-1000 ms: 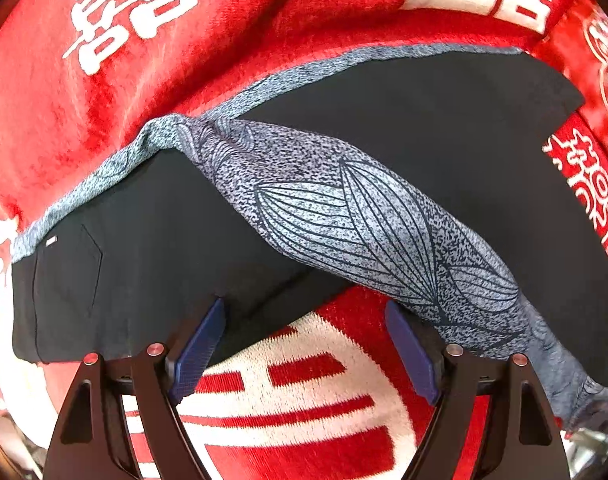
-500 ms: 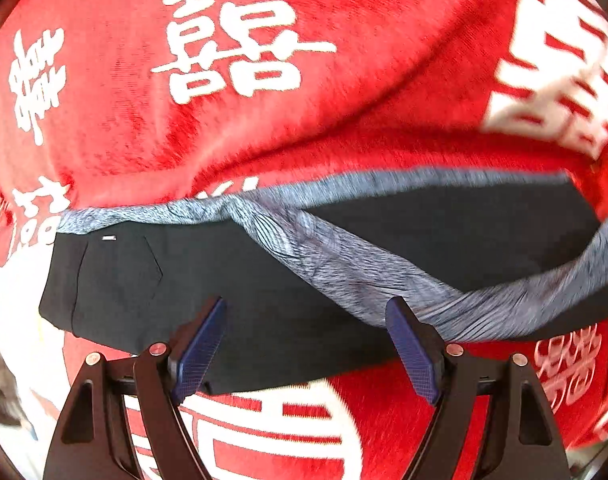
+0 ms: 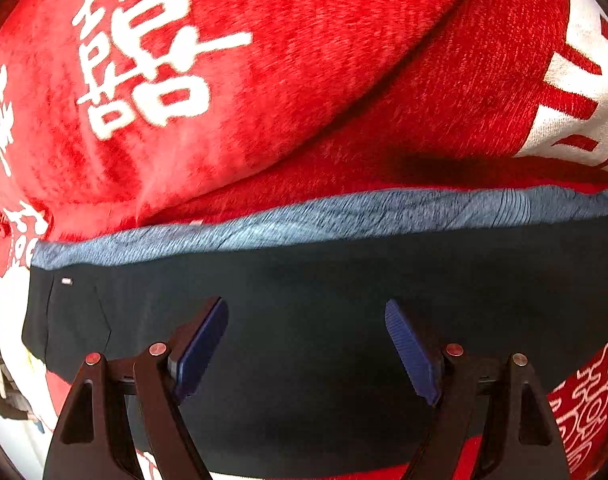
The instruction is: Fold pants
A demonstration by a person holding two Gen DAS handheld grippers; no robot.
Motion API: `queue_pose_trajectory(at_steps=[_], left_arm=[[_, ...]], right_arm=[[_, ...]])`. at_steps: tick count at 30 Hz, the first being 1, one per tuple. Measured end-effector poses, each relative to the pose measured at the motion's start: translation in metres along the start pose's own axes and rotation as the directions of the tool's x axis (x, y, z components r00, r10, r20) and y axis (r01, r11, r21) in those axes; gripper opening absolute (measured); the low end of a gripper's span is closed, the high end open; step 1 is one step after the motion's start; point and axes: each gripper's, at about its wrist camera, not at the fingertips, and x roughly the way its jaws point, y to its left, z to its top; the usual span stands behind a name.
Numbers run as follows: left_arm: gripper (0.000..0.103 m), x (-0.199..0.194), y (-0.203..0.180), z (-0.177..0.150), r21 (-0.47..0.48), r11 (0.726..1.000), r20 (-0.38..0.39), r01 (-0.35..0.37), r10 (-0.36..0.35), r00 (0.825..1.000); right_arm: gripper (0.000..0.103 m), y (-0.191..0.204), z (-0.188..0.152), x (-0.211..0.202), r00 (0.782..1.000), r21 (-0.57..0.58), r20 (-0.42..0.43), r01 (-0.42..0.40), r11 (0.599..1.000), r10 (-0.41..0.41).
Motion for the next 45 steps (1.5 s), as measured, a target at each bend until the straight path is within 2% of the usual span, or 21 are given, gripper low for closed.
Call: queue_pose_trajectory(at_steps=[3,5,6,9,11,12,15,17,18,19,21,24,25,28,30,33,34,36,39,44,45], left_arm=[[0.082,0.006,-0.006,0.003,0.018,1.0,-0.015,0.0,0.0,1.0],[0.082,0.013,-0.009,0.002,0.033,0.999,-0.038,0.007,-0.006,0.999],[0.082,0.017,-0.013,-0.002,0.054,0.999,-0.053,0.001,0.002,0.999],[0.082,0.02,-0.019,-0.015,0.096,0.995,-0.057,-0.012,0.018,0.998],[0.082,0.019,-0.019,-0.022,0.108,0.994,-0.056,-0.004,0.01,0.998],[0.082,0.017,-0.016,-0.026,0.111,0.994,-0.06,0.008,-0.001,0.998],[0.082,0.011,0.0,-0.035,0.103,0.994,-0.106,0.044,-0.033,0.994],[0.082,0.001,0.025,-0.04,0.051,0.998,-0.104,0.042,-0.036,0.994],[0.082,-0.004,0.041,-0.042,0.016,0.999,-0.101,0.043,-0.041,0.994],[0.082,-0.008,0.056,-0.044,-0.015,0.999,-0.1,0.04,-0.042,0.994],[0.082,-0.015,0.097,-0.048,-0.085,0.996,-0.103,0.01,-0.019,0.995],[0.082,-0.019,0.157,-0.056,-0.144,0.988,-0.107,-0.048,0.033,0.994],[0.082,-0.017,0.173,-0.059,-0.15,0.986,-0.112,-0.071,0.054,0.992],[0.082,-0.008,0.225,-0.069,-0.158,0.98,-0.12,-0.118,0.099,0.988],[0.082,0.0,0.248,-0.075,-0.161,0.979,-0.127,-0.123,0.103,0.987],[0.082,0.014,0.263,-0.088,-0.155,0.984,-0.135,-0.088,0.067,0.989],[0.082,0.018,0.266,-0.09,-0.146,0.987,-0.132,-0.074,0.055,0.99],[0.082,0.023,0.264,-0.094,-0.118,0.992,-0.119,-0.047,0.032,0.992],[0.082,0.029,0.25,-0.094,-0.076,0.997,-0.089,0.01,-0.017,0.996],[0.082,0.031,0.229,-0.084,-0.047,0.997,-0.06,0.061,-0.064,0.996],[0.082,0.032,0.224,-0.083,-0.042,0.996,-0.06,0.075,-0.078,0.995]], right_arm=[[0.071,0.005,-0.012,-0.018,1.0,-0.033,0.027,0.011,0.999,-0.01],[0.052,0.01,-0.026,-0.02,0.999,-0.071,0.011,0.042,0.997,-0.042],[0.04,0.012,-0.031,-0.016,0.998,-0.09,-0.007,0.056,0.994,-0.057],[0.039,0.006,-0.045,0.013,0.991,-0.098,-0.101,0.077,0.992,-0.087],[0.035,-0.006,-0.059,0.033,0.981,-0.101,-0.146,0.111,0.989,-0.125],[0.031,-0.007,-0.062,0.038,0.98,-0.11,-0.146,0.12,0.987,-0.135],[0.035,0.001,-0.078,0.027,0.98,-0.144,-0.114,0.149,0.978,-0.166],[0.035,0.007,-0.089,0.017,0.989,-0.115,-0.123,0.072,0.991,-0.086],[0.04,0.013,-0.099,0.009,0.991,-0.093,-0.132,-0.002,0.996,-0.01],[0.048,0.02,-0.108,0.005,0.989,-0.083,-0.142,-0.047,0.995,0.035],[0.052,0.041,-0.13,0.001,0.978,-0.066,-0.167,-0.141,0.988,0.128],[0.052,0.089,-0.169,0.012,0.925,-0.03,-0.236,-0.312,0.95,0.297],[0.052,0.114,-0.184,0.02,0.897,-0.014,-0.262,-0.374,0.928,0.357],[0.052,0.175,-0.221,0.051,0.822,0.031,-0.314,-0.492,0.87,0.476],[0.052,0.211,-0.247,0.075,0.774,0.073,-0.331,-0.549,0.833,0.54],[0.052,0.253,-0.274,0.115,0.732,0.146,-0.336,-0.58,0.801,0.592],[0.052,0.26,-0.271,0.122,0.732,0.16,-0.335,-0.577,0.801,0.594],[0.052,0.269,-0.28,0.136,0.744,0.185,-0.334,-0.549,0.815,0.578],[0.052,0.269,-0.29,0.139,0.755,0.209,-0.308,-0.539,0.816,0.578],[0.052,0.27,-0.268,0.148,0.778,0.254,-0.247,-0.524,0.813,0.578],[0.049,0.266,-0.265,0.148,0.781,0.272,-0.241,-0.516,0.812,0.577]])
